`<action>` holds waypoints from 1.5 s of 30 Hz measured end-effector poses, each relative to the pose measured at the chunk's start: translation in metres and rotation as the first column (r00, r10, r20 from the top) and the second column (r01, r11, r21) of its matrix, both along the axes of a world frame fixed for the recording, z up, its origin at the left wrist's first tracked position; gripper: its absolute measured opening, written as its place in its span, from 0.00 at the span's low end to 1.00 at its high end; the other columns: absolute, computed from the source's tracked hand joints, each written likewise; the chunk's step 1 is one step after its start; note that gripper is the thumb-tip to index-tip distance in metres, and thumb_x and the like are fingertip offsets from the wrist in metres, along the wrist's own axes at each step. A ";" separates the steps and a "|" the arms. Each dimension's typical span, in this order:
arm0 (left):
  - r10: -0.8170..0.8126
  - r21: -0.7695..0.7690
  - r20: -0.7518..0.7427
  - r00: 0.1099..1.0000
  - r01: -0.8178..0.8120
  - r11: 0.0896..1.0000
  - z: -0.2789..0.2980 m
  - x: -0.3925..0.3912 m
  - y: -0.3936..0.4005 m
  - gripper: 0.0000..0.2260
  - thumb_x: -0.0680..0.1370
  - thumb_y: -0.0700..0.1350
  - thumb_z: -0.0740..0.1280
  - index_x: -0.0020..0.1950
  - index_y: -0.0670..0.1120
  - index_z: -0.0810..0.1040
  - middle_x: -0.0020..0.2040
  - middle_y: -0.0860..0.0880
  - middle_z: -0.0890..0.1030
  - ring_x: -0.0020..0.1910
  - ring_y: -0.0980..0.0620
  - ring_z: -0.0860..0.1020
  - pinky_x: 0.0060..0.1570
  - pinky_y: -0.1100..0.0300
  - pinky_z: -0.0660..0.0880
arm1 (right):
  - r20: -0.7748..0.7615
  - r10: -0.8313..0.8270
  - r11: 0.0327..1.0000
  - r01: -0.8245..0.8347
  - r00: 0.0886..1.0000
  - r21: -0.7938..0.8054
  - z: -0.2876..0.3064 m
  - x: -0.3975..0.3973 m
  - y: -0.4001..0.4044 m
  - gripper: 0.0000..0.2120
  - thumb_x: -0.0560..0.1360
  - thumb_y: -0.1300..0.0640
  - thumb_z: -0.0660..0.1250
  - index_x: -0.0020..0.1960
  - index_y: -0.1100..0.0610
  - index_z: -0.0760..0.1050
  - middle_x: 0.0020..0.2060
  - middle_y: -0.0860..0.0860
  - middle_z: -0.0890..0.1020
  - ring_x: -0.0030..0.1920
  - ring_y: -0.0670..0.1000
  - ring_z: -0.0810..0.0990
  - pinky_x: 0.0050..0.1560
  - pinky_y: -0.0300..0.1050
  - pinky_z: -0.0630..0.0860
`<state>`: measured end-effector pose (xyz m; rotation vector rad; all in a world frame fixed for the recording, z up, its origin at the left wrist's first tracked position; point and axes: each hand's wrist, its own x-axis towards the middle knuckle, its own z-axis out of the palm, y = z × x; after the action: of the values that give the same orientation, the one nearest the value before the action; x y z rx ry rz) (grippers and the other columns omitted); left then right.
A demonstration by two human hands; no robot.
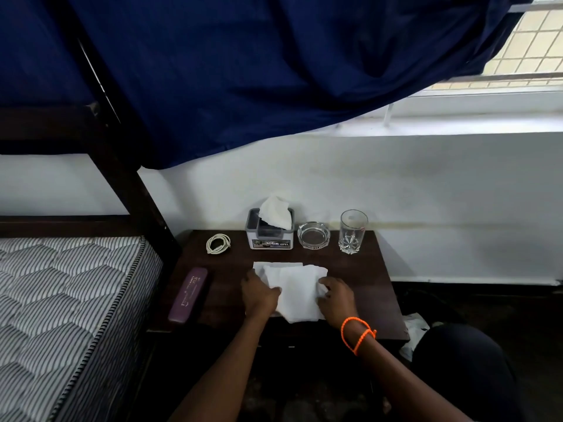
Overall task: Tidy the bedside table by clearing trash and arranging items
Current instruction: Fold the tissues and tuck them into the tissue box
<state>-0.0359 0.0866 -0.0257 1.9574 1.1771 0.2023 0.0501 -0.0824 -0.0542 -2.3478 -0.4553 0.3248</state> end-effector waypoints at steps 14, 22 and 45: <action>-0.061 -0.284 0.080 0.995 0.081 0.955 -0.006 -0.010 0.004 0.20 0.66 0.42 0.82 0.55 0.41 0.83 0.52 0.46 0.84 0.52 0.46 0.83 0.48 0.56 0.80 | -0.033 0.079 0.995 -0.077 0.996 0.069 0.008 -0.010 -0.001 0.22 0.68 0.65 0.73 0.62 0.57 0.79 0.54 0.53 0.83 0.45 0.52 0.81 0.49 0.39 0.75; 0.076 -0.518 0.352 0.933 0.127 0.846 0.001 -0.006 0.005 0.13 0.71 0.32 0.77 0.55 0.38 0.84 0.52 0.41 0.86 0.51 0.42 0.84 0.57 0.47 0.81 | -0.278 -0.206 0.911 0.287 0.938 0.295 0.009 -0.005 0.004 0.24 0.68 0.53 0.76 0.62 0.57 0.77 0.48 0.53 0.84 0.46 0.54 0.82 0.55 0.52 0.80; 0.061 -0.625 0.443 0.895 0.259 0.736 0.013 -0.020 0.019 0.13 0.78 0.40 0.72 0.62 0.38 0.82 0.58 0.41 0.86 0.60 0.40 0.83 0.63 0.42 0.79 | -0.677 0.161 0.651 0.438 0.719 0.620 0.034 -0.004 0.010 0.10 0.70 0.62 0.76 0.47 0.61 0.77 0.50 0.63 0.84 0.46 0.57 0.84 0.41 0.49 0.80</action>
<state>-0.0555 0.1061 -0.0128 1.2267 0.6919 0.1213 0.0460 -0.0720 -0.0206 -1.2688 0.0169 0.7349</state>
